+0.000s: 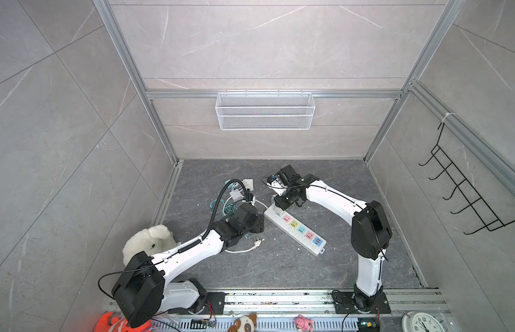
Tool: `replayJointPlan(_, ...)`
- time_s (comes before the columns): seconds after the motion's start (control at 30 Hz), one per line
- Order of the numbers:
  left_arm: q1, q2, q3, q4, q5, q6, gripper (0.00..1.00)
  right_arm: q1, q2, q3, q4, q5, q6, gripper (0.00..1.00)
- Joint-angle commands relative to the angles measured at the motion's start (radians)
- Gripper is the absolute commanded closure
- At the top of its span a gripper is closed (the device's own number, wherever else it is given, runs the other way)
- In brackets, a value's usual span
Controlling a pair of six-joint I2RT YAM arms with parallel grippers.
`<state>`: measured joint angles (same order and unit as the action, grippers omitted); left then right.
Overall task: Insert plugs into power strip
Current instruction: Insert the plug into the socket.
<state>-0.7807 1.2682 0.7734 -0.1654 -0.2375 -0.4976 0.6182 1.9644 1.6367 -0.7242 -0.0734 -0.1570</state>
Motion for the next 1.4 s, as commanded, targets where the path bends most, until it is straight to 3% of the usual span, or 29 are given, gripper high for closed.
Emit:
replayJointPlan(0.0, 0.003, -0.026, 0.003, 0.006, -0.026, -0.016, 0.25, 0.005, 0.011, 0.03, 0.019, 0.047, -0.029, 1.0)
replayJointPlan(1.37, 0.003, -0.003, -0.006, 0.036, -0.039, -0.014, 0.25, 0.063, -0.042, -0.044, -0.015, 0.098, 0.008, 1.0)
